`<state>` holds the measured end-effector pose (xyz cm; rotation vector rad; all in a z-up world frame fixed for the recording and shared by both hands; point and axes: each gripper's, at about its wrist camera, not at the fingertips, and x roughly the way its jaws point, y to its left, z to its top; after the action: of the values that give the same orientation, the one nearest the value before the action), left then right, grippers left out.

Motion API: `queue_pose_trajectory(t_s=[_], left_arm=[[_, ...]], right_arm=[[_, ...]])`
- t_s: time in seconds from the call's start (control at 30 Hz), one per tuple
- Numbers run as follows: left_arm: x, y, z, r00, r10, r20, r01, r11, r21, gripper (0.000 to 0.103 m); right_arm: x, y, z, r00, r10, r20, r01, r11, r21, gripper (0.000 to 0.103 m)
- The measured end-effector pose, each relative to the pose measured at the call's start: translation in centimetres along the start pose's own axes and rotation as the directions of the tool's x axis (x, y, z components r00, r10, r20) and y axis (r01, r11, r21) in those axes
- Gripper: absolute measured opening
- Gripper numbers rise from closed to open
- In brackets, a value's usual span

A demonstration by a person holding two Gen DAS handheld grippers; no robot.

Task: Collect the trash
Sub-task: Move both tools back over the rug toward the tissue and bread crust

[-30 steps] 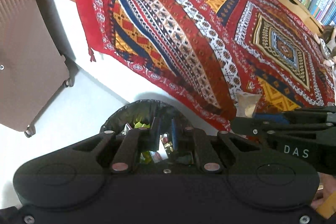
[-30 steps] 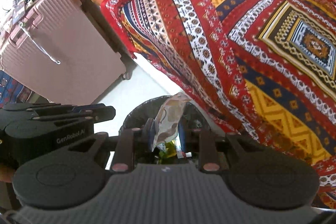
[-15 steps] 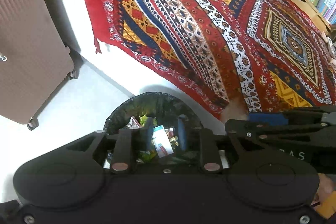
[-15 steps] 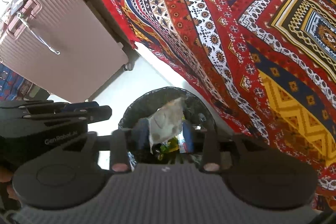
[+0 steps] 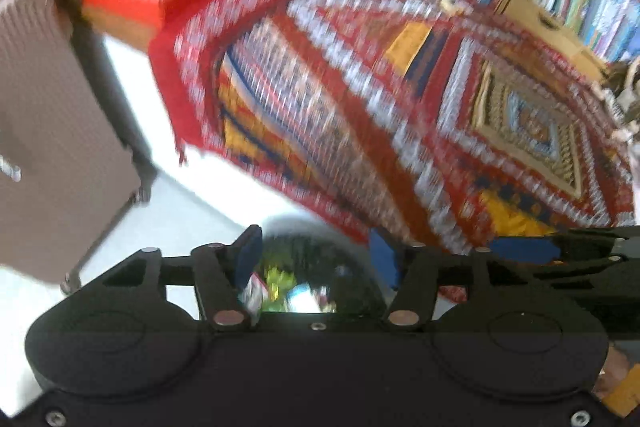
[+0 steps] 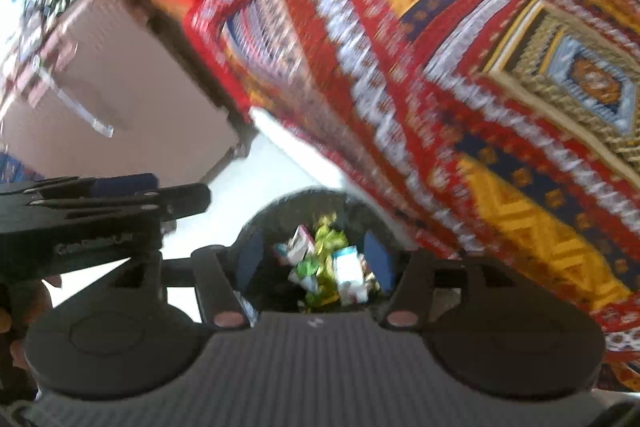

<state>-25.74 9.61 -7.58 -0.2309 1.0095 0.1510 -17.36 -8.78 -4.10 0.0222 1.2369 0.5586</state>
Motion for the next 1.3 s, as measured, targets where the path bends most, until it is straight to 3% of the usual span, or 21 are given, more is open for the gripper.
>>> queue_pose_trajectory(t_s=[0.13,0.2,0.33,0.6,0.7,0.83,1.0,1.13,1.3], left_arm=[[-2.3,-1.3,3.9,0.995,-0.03,0.091,0.029,0.999,0.013,0.077],[-3.4,-2.1,6.0,0.99,-0.047,0.132,0.043,0.999,0.027,0.079],[-4.8,-4.6,10.1,0.975,-0.075,0.211,0.058,0.995,0.085,0.082],[-4.2,-10.4,19.1,0.952,-0.109,0.285,0.065,0.985,0.159,0.083],[-3.2,-12.2,23.2,0.945,-0.113,0.306,0.071,0.987,0.145,0.083],[-0.3,-14.5,27.7,0.941,-0.106,0.322,0.065,0.989,0.136,0.082],[5.8,-17.9,32.1,0.947,-0.09,0.309,0.042,0.987,0.156,0.075],[12.2,-20.3,35.1,0.961,-0.083,0.265,0.044,0.988,0.151,0.071],[20.2,-22.4,37.6,0.981,-0.074,0.179,0.047,0.987,0.153,0.057]], right_arm=[[-4.1,-1.4,3.1,0.994,-0.034,0.107,0.028,0.998,0.057,0.072],[-5.9,-2.2,4.5,0.986,-0.051,0.156,0.04,0.996,0.074,0.073],[-9.3,-4.3,8.5,0.962,-0.094,0.258,0.069,0.992,0.105,0.073],[-13.6,-9.7,16.5,0.908,-0.157,0.388,0.122,0.986,0.114,0.074],[-14.4,-12.5,19.9,0.888,-0.178,0.424,0.137,0.983,0.125,0.076],[-14.2,-16.4,24.0,0.879,-0.193,0.437,0.143,0.979,0.145,0.076],[-11.6,-21.0,28.4,0.886,-0.194,0.421,0.159,0.98,0.116,0.076],[-8.1,-24.8,32.2,0.913,-0.164,0.372,0.159,0.986,0.045,0.076],[-3.1,-28.5,35.7,0.951,-0.127,0.283,0.144,0.989,-0.04,0.076]])
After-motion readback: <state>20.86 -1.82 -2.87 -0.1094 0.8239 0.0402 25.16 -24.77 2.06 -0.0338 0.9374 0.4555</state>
